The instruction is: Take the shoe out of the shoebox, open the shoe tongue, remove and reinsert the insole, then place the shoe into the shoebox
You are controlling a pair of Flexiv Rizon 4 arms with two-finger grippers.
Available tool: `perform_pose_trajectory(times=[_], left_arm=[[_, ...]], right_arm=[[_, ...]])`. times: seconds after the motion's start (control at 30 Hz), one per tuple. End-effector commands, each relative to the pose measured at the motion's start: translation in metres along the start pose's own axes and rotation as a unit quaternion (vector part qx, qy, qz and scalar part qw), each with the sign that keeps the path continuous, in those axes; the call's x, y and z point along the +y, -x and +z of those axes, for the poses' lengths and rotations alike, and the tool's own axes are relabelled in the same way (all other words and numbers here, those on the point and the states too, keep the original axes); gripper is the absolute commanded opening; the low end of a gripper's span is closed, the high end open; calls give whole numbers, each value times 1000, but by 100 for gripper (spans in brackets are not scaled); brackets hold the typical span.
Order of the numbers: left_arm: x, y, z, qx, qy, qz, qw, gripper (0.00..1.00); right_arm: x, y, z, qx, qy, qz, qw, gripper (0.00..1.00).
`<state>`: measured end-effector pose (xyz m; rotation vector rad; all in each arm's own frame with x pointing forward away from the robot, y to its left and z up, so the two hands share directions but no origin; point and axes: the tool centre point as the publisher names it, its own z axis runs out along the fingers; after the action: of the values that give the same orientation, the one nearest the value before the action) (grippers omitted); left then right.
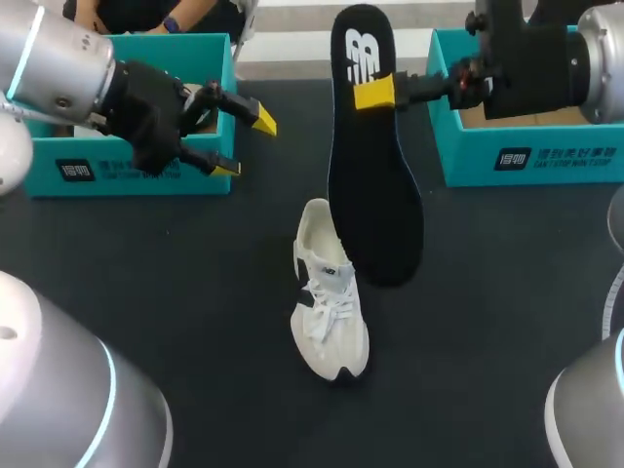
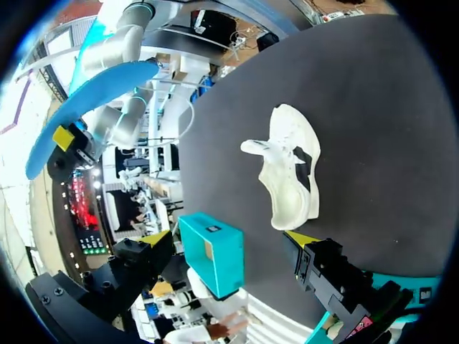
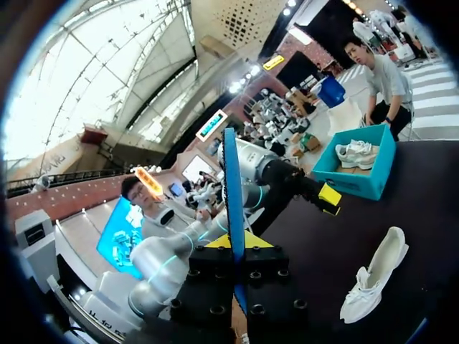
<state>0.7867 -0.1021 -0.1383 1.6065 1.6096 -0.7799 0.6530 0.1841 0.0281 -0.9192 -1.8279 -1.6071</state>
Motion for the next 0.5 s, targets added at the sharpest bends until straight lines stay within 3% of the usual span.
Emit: perform_pose_trajectory(times=[0.03, 0.5], left_arm=[[-5, -8, 0, -68, 11, 2, 998, 100], [-20, 28, -8, -185, 0, -15, 983, 100]], right_arm=[[6, 24, 9, 25, -2, 29, 999, 0], [16, 84, 17, 80, 6, 171, 982, 0]])
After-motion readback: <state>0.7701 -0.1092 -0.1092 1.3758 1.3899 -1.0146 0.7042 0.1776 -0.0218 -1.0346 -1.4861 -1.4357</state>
